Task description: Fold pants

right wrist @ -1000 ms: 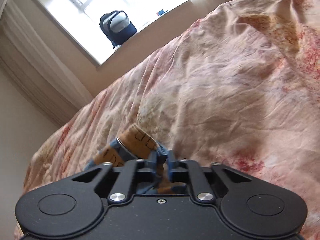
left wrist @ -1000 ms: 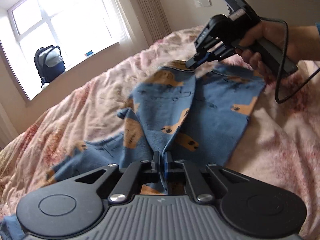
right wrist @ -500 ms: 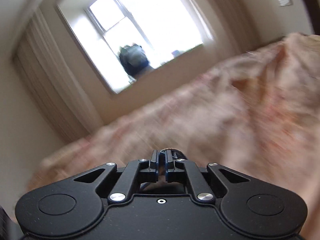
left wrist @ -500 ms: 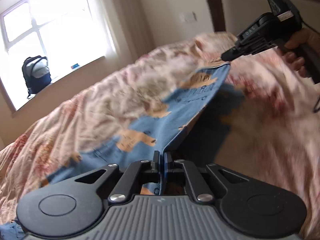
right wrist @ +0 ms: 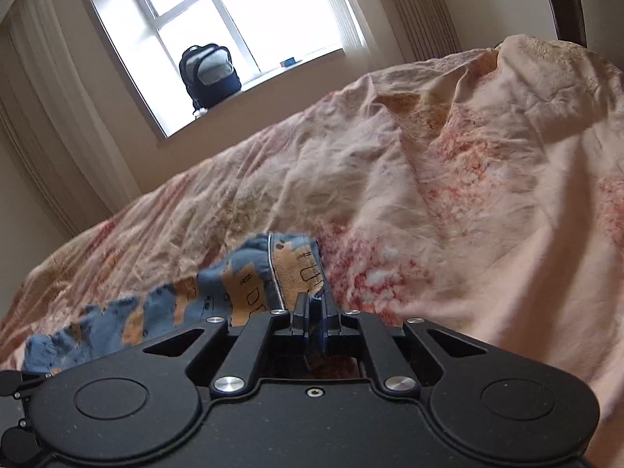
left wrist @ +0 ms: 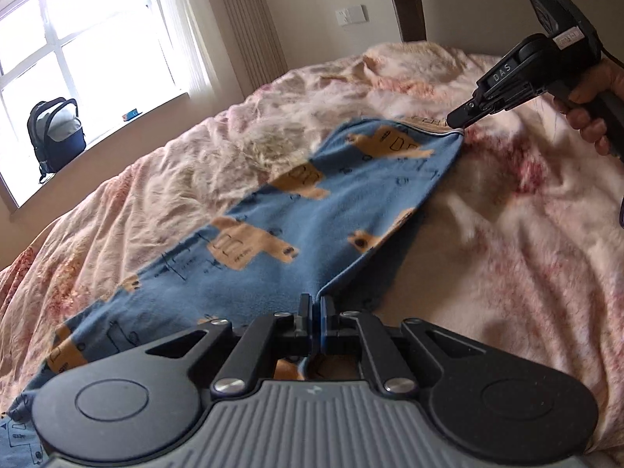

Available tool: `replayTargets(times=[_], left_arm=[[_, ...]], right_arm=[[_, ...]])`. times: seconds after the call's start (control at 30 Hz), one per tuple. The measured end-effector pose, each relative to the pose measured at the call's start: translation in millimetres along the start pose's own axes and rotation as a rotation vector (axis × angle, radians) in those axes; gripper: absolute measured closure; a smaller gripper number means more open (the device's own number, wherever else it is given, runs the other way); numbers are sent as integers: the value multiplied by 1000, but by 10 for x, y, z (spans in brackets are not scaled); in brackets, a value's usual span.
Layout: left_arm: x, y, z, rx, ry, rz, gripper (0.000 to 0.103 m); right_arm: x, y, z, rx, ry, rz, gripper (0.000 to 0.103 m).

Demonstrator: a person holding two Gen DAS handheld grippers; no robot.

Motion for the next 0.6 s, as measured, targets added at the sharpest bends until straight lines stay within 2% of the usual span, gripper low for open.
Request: replayTargets(times=[0.07,0.1,0.13,0.2,0.27,0.3,0.33,0.37,0.4,0.5,0.57,0.6], left_arm=[[-37,-10,-54,15,21,-12,90],[-44,4,-48,19,22,-1,81],[-42,34,-25,22,21,22,66],[-28,129,47,2,9,82,47],[-12,254,96,-22,0,154,39],[-2,320,109,-21,-2,186,34],[13,391,113,-11,-6,215,27],[26,458,110,9,-10,244,23],[37,528,104,34,-13,274,20],[61,665,75,70,-12,333,18],[69,719,43,106,-9,334,16],[76,728,18,117,-6,328,15]], right_arm=[[-123,-65,-121,-9,26,-2,95],[-138,-82,-153,-16,28,-10,92],[-123,-86,-157,-23,22,-14,83],[-32,-48,-124,-25,-8,22,70],[127,13,-111,-13,-38,78,47],[217,42,-133,1,-48,98,44],[310,64,-193,20,-53,113,39],[390,89,-285,43,-37,125,28],[446,102,-396,63,-21,128,25],[511,99,-758,101,29,94,27],[479,64,-944,99,57,61,38],[451,60,-1004,94,72,59,49]])
Point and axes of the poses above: each gripper's, at about its wrist camera, not at the fingertips, and z roughly against the way its jaws point, y to its left, x to its top, the point moved 4 cm from there along -z, roughly the way its jaws point, and after that the axes turned 7 degrees about -y, right-handed, at the moved point
